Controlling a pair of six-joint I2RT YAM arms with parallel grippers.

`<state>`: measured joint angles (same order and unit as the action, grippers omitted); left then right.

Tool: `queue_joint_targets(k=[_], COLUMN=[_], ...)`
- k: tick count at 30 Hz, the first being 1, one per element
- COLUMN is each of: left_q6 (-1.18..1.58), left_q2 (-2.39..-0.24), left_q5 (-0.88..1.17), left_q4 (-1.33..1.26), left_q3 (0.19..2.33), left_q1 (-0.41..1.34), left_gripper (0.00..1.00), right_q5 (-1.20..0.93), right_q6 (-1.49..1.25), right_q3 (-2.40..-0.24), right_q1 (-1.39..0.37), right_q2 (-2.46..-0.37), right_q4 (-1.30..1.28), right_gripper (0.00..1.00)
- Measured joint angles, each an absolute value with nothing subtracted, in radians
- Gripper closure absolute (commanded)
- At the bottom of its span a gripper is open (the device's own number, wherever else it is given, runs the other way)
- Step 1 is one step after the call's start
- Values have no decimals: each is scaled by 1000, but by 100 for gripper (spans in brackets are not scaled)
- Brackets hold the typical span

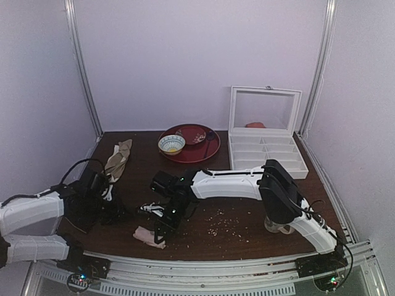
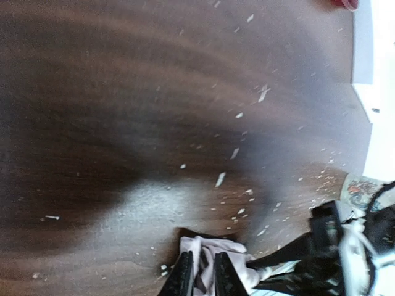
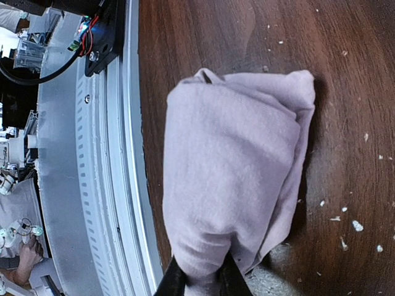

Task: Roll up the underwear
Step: Roll the underwear at the center of the board.

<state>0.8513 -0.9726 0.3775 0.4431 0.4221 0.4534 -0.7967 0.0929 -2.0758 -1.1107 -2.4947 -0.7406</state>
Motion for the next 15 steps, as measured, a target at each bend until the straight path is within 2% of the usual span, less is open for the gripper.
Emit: queue_joint_targets(k=[6, 12, 15], left_q6=[868, 950, 997], left_q2=[-830, -710, -654], left_q5=[350, 367, 384], left_q4=[549, 567, 578], left_q3=[432, 336, 285], left_q1=[450, 450, 450], left_gripper=[79, 77, 72], right_q5=[-802, -827, -839], right_q6=[32, -58, -104], right_q3=[-2083, -2084, -2069], right_q1=[-1109, -1100, -1098], right_q2=[-2500, -2508, -2508], right_q4=[-736, -720, -694], right_gripper=[100, 100, 100])
